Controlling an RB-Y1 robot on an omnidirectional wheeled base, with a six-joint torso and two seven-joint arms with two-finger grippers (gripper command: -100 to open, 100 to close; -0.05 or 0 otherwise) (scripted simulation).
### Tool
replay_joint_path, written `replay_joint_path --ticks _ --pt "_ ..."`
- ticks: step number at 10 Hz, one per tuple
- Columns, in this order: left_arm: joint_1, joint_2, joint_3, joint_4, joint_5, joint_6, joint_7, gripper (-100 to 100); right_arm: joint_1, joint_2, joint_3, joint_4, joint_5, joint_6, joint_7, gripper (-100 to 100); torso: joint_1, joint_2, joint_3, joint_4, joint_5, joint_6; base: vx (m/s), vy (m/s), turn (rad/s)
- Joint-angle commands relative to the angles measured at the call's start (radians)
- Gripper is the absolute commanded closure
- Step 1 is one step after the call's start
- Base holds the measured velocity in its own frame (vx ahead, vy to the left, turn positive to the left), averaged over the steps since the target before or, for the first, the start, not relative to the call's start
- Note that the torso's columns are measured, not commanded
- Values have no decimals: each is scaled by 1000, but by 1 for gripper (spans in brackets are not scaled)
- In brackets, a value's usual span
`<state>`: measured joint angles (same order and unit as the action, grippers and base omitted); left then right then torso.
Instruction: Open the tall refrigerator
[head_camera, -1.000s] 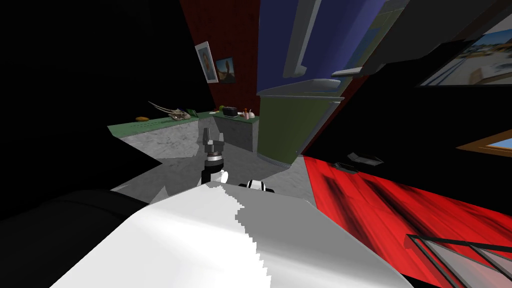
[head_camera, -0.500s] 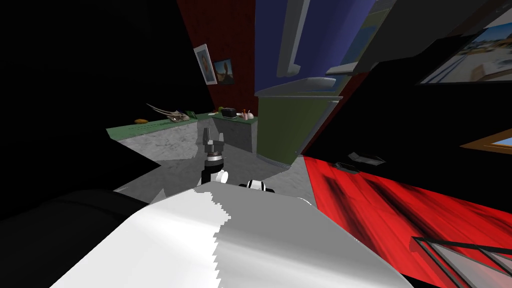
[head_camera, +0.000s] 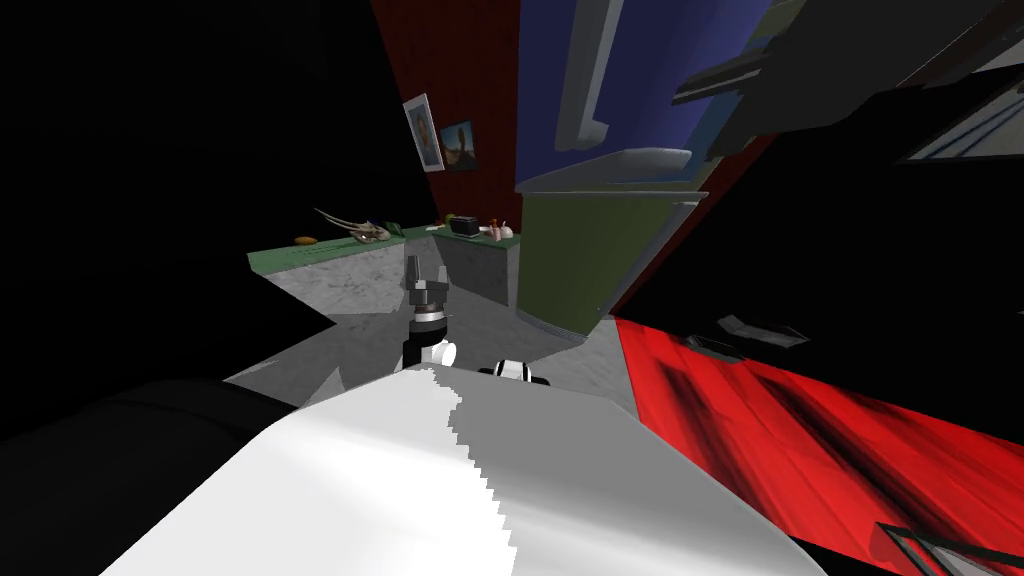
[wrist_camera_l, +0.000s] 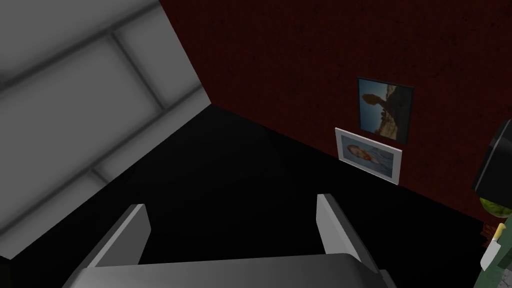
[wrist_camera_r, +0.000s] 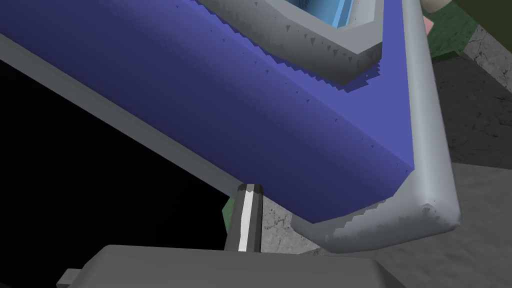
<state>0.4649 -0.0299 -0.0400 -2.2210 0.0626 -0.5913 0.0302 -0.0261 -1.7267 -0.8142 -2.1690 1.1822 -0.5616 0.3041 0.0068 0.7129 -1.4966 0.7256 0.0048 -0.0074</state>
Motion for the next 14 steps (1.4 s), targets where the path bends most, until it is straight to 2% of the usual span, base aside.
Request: replay_joint_path --ticks 1,3,7,8,14 --pt "0 0 0 0 0 0 0 0 -84 7 73 11 -82 -33 80 100 4 -5 -4 -4 1 -1 4 -29 360" --pt "0 0 0 0 0 0 0 0 -84 7 77 11 -137 -33 94 100 6 -9 -6 -7 1 -1 -18 6 370" --pt "0 0 0 0 0 0 0 0 -84 7 77 11 -137 -33 94 100 -11 -17 -13 -9 -6 2 -3 10 400" --pt "0 0 0 0 0 0 0 0 -104 -25 56 22 -158 -55 75 -100 -13 -19 -15 -10 -7 2 -28 0 113" --pt "0 0 0 0 0 0 0 0 -151 -120 17 108 -209 -106 36 -100 -18 -21 -15 -12 -11 4 7 -2 15"
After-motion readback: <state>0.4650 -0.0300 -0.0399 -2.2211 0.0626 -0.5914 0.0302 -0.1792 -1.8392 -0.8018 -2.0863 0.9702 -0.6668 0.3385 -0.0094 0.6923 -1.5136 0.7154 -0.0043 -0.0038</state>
